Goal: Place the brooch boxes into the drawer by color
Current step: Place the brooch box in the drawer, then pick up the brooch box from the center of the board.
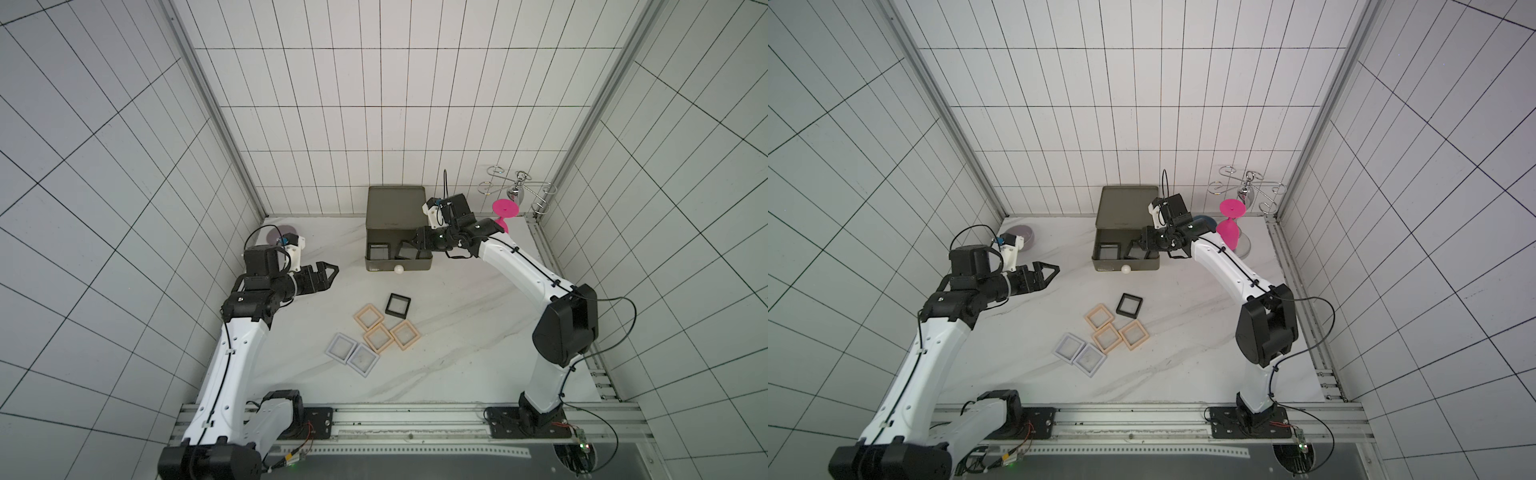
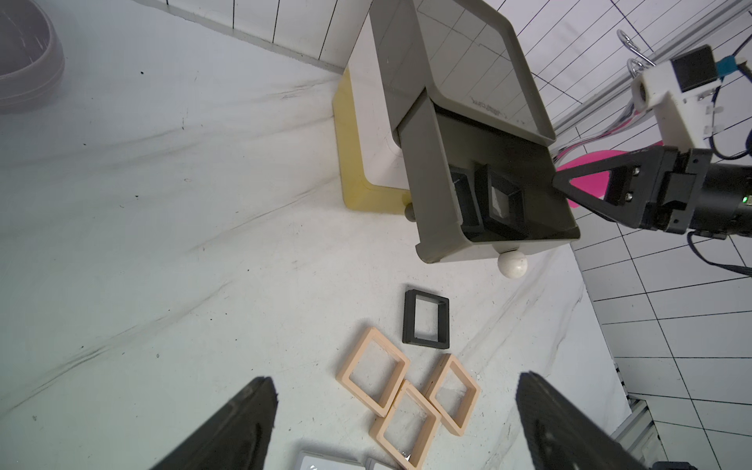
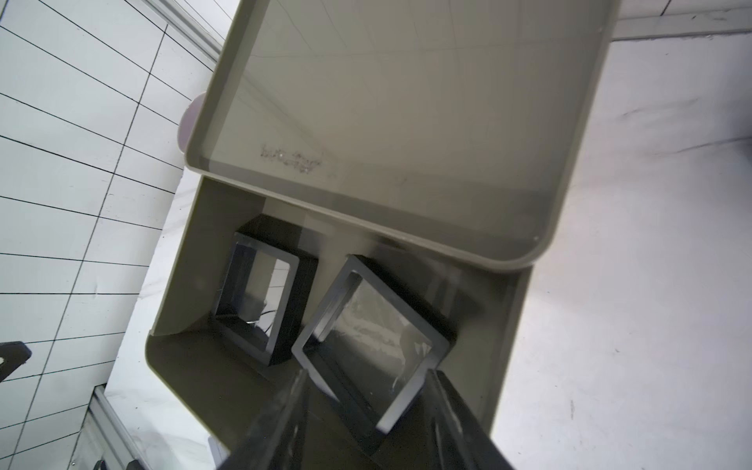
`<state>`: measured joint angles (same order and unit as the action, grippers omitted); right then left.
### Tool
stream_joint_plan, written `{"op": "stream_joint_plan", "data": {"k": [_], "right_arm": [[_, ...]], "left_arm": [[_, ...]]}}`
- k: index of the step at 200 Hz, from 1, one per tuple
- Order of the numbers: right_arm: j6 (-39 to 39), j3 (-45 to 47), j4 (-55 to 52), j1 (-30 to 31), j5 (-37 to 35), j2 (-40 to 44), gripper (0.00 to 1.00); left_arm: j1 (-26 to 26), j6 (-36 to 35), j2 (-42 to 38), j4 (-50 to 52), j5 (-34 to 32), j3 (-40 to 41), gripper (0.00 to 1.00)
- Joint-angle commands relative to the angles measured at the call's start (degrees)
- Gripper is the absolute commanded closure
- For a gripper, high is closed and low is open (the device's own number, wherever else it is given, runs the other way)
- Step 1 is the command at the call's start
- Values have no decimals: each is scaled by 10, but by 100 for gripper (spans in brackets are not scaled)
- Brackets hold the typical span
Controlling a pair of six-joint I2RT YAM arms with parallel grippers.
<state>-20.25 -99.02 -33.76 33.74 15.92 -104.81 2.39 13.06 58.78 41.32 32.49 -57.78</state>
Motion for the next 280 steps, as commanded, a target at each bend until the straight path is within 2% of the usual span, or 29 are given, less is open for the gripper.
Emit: {"op": "stream_joint_plan", "data": {"k": [1,25,39,65,89,123,137,154,213,237,280], "right_arm": [[24,-28,-28,-1,-34,27,50],[23,-6,-26,0,-45,77,49],[14,41,-10,1,-54,126,50],[-29,197,57,1,-90,256,50],[-108,358,115,3,-104,370,50],[-227,557,193,25,-114,445,50],[-256,597,233,45,-124,440,50],[-271,602,260,72,-144,407,48],[-320,548,340,147,-177,235,48],[-334,521,372,165,-173,168,50],[-333,449,348,179,-192,90,55]], "left_arm": [[-18,-10,12,0,-2,5,4],[-59,-26,33,15,-51,5,4],[-70,-24,43,13,-56,9,5],[-80,-16,55,-8,-51,26,6],[-86,-18,68,-18,-55,35,7],[-86,-17,79,-19,-56,30,7],[-86,-15,80,-20,-59,28,7],[-86,-15,81,-21,-63,27,7],[-82,-12,68,-12,-95,24,7],[-73,-13,63,-12,-97,28,7],[-51,-21,59,-5,-83,34,7]]}}
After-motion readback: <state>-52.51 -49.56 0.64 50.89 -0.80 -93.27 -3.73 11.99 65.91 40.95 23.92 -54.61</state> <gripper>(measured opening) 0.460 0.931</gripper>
